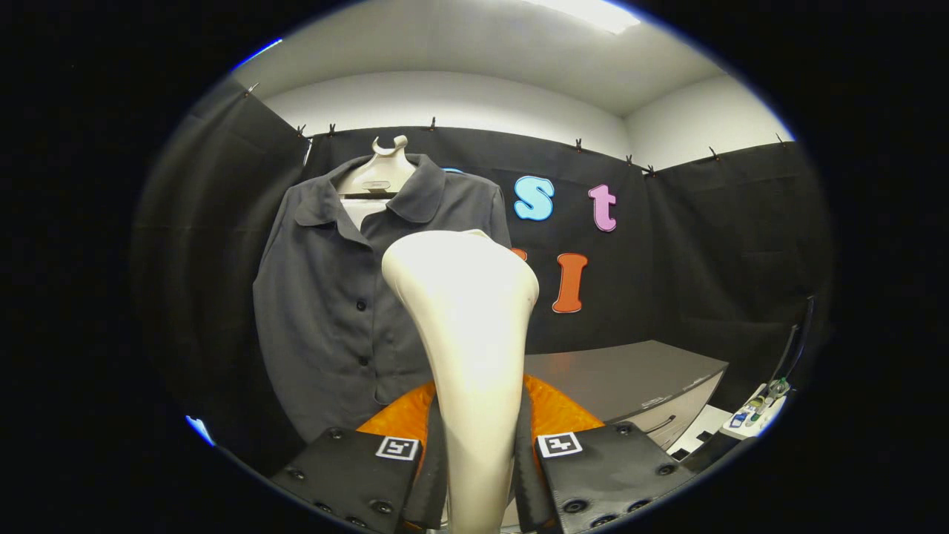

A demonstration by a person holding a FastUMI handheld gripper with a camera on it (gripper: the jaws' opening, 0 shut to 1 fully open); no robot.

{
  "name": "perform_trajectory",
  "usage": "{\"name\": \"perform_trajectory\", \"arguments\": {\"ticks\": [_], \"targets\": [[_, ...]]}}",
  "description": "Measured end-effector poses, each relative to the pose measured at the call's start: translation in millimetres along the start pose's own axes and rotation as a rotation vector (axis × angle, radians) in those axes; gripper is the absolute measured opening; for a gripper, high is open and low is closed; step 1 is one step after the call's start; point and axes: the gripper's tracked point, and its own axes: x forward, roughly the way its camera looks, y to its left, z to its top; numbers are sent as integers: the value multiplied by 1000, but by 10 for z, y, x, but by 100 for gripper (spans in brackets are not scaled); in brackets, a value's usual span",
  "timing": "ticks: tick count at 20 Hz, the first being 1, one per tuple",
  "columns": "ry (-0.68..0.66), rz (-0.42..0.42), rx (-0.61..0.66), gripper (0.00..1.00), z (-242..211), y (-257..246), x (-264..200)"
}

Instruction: Iron the clothes twice with a garment steamer, once on the left side and once on the right side.

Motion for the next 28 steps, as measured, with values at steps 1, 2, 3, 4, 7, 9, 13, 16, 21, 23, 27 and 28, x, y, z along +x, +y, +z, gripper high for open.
{"name": "perform_trajectory", "arguments": {"ticks": [1,2,3,4,7,9,13,16,21,23,27,28], "targets": [[-1,1,-2,44,14,11,-6],[-1,2,-5,44,12,14,-15],[-1,4,-5,44,-3,18,-17],[-1,5,-3,44,-10,20,-16],[0,6,1,44,-7,23,-20],[-1,4,2,44,-10,4,-22],[-4,0,-4,44,-118,12,36],[-8,-2,-4,44,-119,3,31],[-2,1,0,44,-170,8,50],[0,1,1,44,-176,2,53],[4,6,3,44,-193,28,94],[4,7,3,44,-194,42,109]]}}
